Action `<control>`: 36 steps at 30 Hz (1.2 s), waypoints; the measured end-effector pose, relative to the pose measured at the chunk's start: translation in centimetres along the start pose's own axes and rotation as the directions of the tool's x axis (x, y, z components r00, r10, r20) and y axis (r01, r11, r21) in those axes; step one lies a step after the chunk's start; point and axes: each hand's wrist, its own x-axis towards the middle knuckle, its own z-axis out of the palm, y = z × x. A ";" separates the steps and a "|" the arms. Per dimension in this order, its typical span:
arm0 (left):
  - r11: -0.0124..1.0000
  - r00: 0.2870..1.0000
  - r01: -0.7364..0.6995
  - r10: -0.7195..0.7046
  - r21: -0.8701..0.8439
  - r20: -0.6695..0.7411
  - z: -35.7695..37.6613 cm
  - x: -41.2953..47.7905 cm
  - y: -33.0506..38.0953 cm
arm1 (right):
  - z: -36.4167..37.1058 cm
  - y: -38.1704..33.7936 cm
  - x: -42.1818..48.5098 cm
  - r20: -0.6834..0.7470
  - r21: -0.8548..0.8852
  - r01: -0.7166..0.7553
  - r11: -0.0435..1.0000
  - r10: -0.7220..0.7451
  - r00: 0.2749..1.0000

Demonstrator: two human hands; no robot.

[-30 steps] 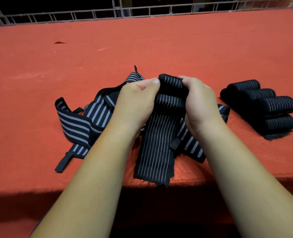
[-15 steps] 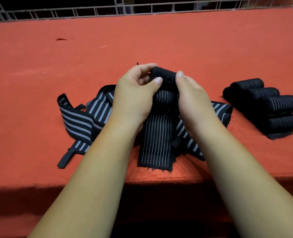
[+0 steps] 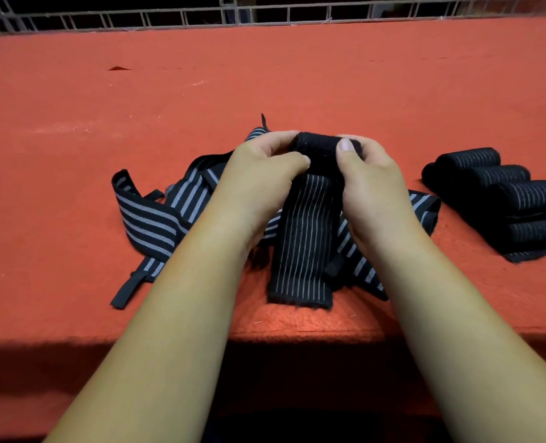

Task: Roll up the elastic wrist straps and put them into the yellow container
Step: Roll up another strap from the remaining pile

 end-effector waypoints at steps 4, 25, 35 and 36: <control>0.982 0.999 0.053 -0.053 0.182 -0.003 -0.3 0.2 0.2 | -0.1 0.0 -0.4 -0.003 -0.054 0.083 0.995 -0.083 0.997; 0.952 0.975 -0.143 0.182 0.272 -0.124 -0.2 -0.2 -0.3 | 0.4 -0.5 -0.6 0.048 0.105 -0.078 0.991 0.073 0.996; 0.991 0.992 -0.083 0.092 0.103 -0.089 -0.5 0.2 -0.8 | 0.0 0.5 0.1 0.093 0.000 -0.021 1.000 0.021 0.995; 0.991 0.993 -0.074 0.084 0.108 -0.088 -0.5 0.2 -0.8 | -0.1 0.5 0.1 0.078 0.012 -0.013 1.000 0.012 0.997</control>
